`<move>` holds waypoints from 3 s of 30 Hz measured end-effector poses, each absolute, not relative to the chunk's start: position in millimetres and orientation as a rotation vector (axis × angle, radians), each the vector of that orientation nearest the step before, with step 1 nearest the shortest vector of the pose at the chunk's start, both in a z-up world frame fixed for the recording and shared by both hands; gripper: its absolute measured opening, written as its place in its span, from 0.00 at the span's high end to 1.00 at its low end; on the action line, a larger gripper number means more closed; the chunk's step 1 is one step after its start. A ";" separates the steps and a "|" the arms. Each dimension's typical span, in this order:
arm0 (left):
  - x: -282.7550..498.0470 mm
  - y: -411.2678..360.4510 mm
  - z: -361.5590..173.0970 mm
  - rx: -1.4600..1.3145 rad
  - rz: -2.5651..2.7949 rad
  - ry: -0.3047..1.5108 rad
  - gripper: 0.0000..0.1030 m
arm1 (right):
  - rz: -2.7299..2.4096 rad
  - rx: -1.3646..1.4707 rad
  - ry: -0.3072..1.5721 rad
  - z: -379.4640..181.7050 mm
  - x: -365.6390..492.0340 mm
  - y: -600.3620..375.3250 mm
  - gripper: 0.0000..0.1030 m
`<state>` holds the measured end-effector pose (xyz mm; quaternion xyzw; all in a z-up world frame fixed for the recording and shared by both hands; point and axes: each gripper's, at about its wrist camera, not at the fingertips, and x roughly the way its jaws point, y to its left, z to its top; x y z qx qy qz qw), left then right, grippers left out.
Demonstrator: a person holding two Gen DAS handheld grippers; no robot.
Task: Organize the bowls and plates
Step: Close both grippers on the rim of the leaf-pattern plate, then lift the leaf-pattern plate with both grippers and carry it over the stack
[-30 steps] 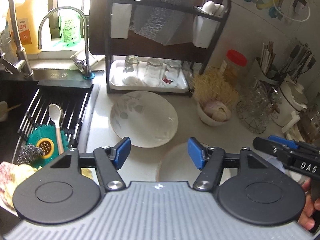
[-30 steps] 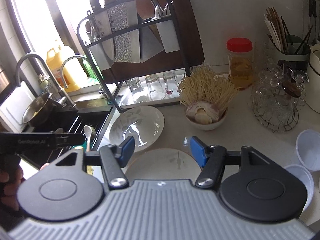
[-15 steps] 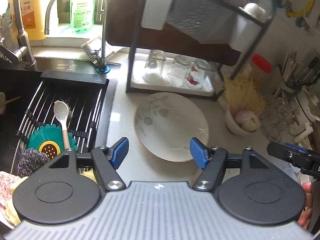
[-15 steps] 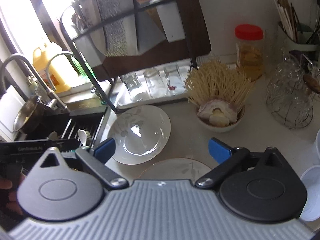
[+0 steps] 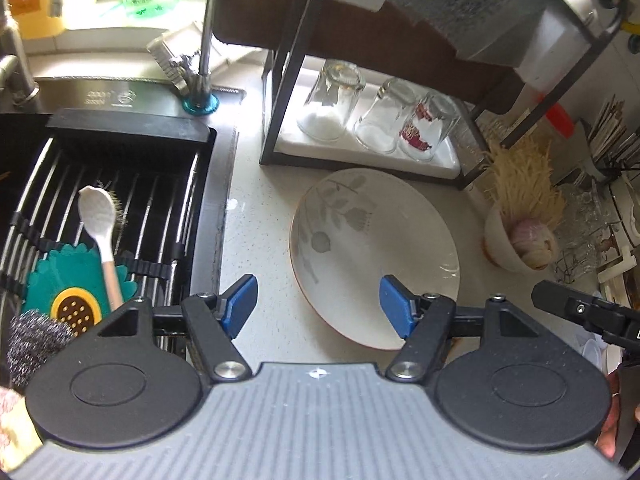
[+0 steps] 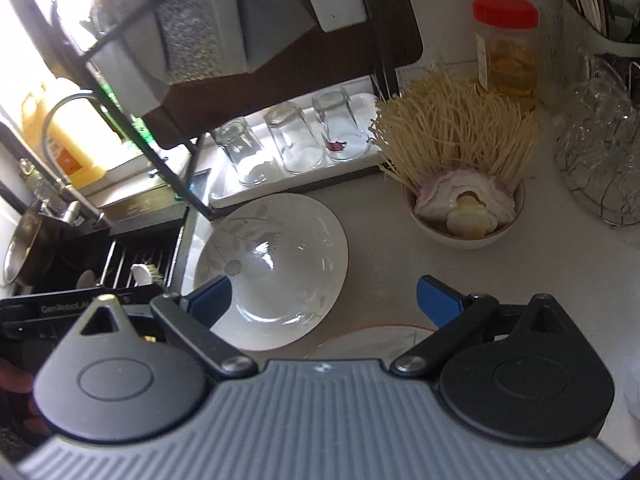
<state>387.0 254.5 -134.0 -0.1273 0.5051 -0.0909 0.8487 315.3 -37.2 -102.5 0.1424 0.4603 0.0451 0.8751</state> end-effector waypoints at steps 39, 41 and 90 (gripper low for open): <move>509.2 253.3 -219.9 -0.200 -0.494 1.248 0.85 | -0.024 0.341 1.169 -198.1 396.7 -11.7 0.75; 512.2 253.4 -220.7 -0.202 -0.507 1.248 0.85 | -0.027 0.369 1.165 -199.6 397.1 -13.8 0.77; 412.2 244.3 -85.5 -0.234 -0.481 0.996 0.88 | 0.125 0.404 0.913 -90.9 303.7 -50.6 0.79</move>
